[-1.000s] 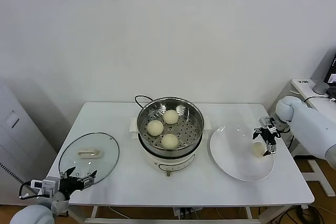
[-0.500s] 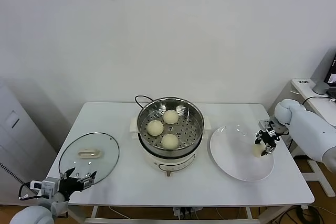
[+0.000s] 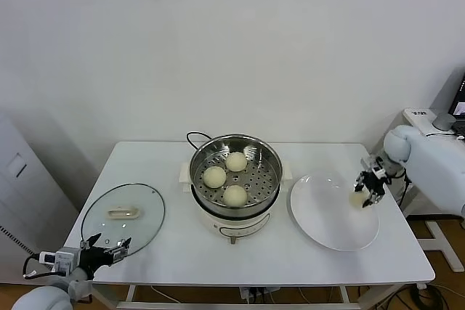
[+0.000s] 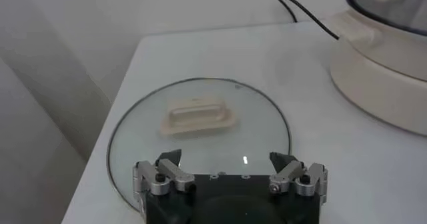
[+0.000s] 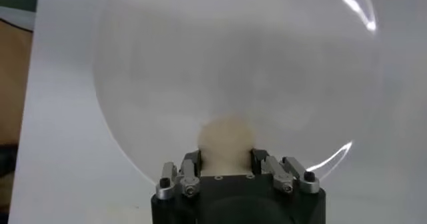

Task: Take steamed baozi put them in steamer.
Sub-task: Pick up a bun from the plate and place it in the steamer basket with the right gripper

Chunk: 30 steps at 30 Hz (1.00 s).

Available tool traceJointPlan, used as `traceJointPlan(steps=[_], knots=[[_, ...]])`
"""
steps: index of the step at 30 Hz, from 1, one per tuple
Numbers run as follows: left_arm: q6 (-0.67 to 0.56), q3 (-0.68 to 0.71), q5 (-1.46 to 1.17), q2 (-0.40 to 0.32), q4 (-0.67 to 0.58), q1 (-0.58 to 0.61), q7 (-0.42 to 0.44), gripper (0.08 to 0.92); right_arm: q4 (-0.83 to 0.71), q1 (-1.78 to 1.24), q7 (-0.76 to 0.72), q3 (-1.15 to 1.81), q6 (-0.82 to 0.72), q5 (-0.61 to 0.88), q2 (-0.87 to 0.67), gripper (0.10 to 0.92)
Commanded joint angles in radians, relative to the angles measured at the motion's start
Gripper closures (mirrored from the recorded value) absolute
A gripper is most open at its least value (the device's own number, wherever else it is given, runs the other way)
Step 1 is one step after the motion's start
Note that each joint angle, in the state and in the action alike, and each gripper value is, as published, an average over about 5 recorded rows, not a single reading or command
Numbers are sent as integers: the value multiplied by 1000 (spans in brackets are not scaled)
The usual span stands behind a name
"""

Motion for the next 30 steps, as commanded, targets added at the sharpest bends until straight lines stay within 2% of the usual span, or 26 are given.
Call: traceJointPlan(steps=[1,7,18,30], knots=[[1,-1,3,-2,-6,5,0,177,211,431,-7,-457,-194,492,-55,558],[6,6,14,-10,-15,2,0,177,300,559,36,-562,-303,678,26,558],[6,7,19,-11,-18,5,0,177,357,651,107,-658,-462,886,147,558],[6,12,17,-11,-15,-6,0,177,374,614,204,-659,-545,955,271,550]])
